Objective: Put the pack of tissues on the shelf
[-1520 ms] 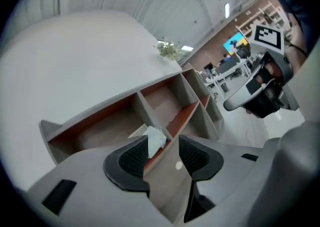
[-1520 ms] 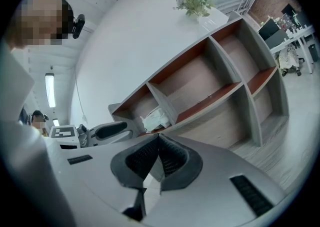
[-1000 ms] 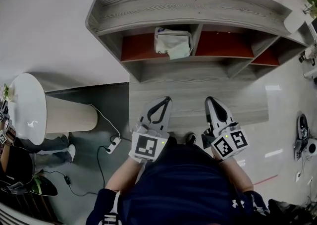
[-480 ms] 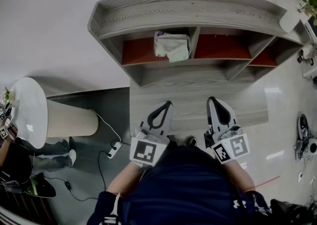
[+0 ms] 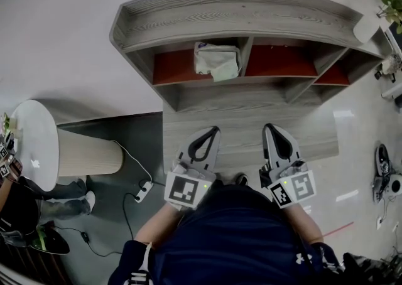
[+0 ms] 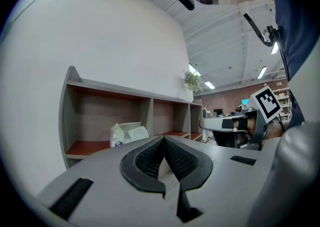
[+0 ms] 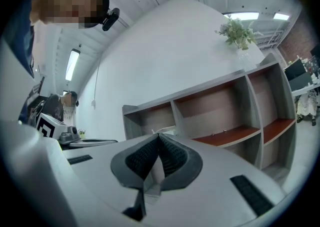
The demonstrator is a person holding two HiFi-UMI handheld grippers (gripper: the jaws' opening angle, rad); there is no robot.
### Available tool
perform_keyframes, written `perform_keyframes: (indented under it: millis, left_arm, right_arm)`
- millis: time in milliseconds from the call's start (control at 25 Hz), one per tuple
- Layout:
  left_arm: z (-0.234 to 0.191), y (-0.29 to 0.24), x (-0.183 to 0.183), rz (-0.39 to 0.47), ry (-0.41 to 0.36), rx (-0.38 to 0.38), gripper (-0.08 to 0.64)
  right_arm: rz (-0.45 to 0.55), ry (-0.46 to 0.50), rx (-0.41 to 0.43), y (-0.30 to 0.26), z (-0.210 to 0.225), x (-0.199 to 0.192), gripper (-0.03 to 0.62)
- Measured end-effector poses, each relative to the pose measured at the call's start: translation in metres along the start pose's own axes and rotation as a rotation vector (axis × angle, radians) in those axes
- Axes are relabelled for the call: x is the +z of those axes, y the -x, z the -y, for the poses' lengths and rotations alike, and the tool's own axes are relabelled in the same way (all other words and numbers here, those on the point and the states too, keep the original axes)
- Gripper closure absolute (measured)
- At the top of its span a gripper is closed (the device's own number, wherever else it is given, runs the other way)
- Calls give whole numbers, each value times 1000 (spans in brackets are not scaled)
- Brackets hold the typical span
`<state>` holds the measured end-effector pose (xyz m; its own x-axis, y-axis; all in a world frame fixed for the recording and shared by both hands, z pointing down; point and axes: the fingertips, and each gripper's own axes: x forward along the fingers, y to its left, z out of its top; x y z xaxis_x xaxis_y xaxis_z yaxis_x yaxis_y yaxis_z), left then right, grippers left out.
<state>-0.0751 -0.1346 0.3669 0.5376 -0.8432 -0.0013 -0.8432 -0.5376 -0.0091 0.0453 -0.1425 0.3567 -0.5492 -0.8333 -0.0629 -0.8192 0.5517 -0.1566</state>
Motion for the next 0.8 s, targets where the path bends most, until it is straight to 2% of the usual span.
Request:
perform_keyframes:
  millis: [800]
  left_arm:
    - [-11, -12, -9, -15, 3, -16, 543]
  right_arm:
    - [-9, -24, 4, -12, 1, -8, 581]
